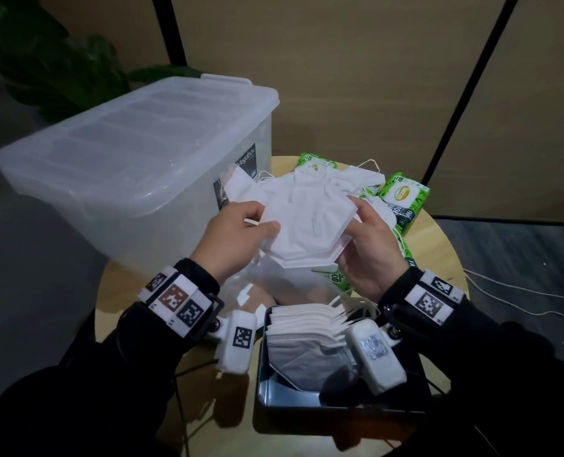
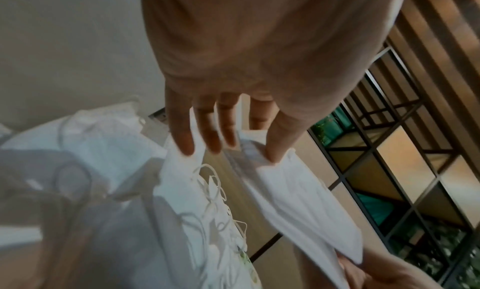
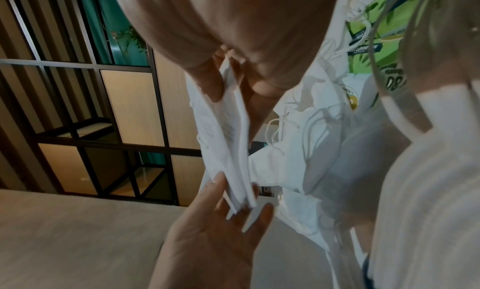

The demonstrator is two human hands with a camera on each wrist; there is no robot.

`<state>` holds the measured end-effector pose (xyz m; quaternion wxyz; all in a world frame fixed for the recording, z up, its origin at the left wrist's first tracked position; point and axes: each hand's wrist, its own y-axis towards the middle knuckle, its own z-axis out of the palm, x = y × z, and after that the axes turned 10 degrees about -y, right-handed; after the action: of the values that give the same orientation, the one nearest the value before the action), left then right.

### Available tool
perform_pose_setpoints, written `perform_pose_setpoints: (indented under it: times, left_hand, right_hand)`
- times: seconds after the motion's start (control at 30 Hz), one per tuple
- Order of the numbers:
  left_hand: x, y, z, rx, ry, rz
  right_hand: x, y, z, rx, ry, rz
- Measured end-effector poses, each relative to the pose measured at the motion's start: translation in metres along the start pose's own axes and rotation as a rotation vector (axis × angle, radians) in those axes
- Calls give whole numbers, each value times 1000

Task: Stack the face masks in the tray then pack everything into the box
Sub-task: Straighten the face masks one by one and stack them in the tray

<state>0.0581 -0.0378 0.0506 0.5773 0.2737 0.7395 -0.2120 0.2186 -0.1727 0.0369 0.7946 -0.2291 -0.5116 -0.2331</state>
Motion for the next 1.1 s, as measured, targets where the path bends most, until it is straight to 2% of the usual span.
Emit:
perform_pose_setpoints:
  times: [0.13,0.33,0.4,0.47,0.53,0.73,0.87,0.97,1.1]
  left_hand:
    - [-2,-1,2,89,-144,-63]
    - [-1,2,-8,159,63,110]
    - [1,3,-11,167,119,137]
    - [2,5,-14,151,163,160]
    - [0,6,-17,146,177,182]
    - [-11,1,-19,211,31,253]
    - [-20,-6,-27,292,70,250]
    - [-17,-7,-35,273,207,245]
    - [-14,-15,-47,299,304,201]
  right_hand:
    - [5,-1,-3,64,84,-19]
    - [13,-1,-12,51,-9,-18]
    - [17,-1,-16,12,-18,21]
    - [24,-1,-21,-14,74,115]
    - [28,-2,-25,12,97,196]
    - [19,-7,-36,333,-521,45]
    - [24,-19,-35,265,-784,-13]
    - [32,-25,-36,228,-675,-34]
    - [43,-30,-44,135,-225,109]
